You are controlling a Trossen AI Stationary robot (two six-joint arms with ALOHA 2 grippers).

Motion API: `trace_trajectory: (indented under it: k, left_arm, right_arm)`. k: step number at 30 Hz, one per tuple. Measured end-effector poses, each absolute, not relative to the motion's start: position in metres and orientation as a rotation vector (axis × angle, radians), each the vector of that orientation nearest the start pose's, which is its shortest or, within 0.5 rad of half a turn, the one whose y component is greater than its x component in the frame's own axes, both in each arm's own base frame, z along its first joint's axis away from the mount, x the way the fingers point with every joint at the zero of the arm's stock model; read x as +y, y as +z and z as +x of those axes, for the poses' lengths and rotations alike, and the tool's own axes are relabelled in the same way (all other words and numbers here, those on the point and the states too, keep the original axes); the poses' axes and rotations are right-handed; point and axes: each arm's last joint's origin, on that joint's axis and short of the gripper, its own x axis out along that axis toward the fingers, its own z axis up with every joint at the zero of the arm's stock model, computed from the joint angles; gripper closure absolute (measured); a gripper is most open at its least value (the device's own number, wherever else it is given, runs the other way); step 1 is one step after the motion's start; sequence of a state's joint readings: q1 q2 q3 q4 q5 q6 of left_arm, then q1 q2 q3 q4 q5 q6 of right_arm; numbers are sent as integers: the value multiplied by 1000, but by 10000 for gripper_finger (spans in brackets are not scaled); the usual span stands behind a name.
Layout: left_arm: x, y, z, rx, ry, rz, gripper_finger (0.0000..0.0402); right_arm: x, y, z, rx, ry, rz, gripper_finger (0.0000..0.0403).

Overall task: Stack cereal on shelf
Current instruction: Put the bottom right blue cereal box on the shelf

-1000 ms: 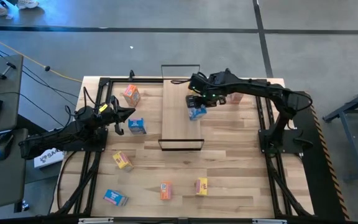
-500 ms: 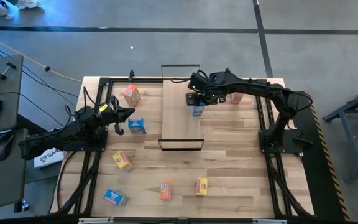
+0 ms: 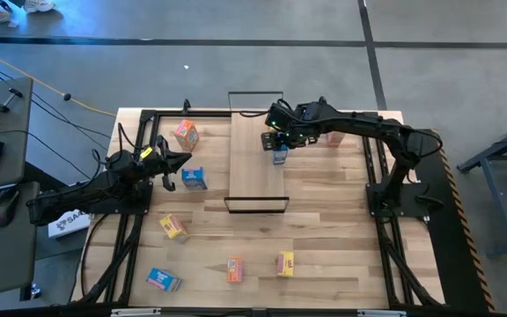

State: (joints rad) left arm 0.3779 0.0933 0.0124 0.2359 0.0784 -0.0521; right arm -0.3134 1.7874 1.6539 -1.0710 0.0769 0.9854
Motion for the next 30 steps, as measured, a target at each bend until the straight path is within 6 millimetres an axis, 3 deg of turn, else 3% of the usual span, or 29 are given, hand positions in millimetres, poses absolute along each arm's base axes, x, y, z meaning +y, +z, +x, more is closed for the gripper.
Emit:
trace_trajectory:
  k: [14, 17, 21, 25, 30]
  left_arm:
    - [35, 183, 95, -155, 295, -18, 401]
    - [35, 182, 95, -151, 295, -22, 401]
    - [35, 181, 96, -143, 295, -20, 401]
    - [36, 181, 96, -135, 295, -21, 401]
    - [36, 181, 96, -138, 302, -20, 401]
  right_arm:
    - [-103, 336, 321, 880, -795, 918, 185]
    - [-94, 344, 299, 972, -848, 858, 219]
    - [-84, 345, 280, 1103, -912, 733, 297]
    - [-78, 325, 280, 1040, -828, 657, 387]
    - [-79, 270, 272, 904, -782, 637, 382]
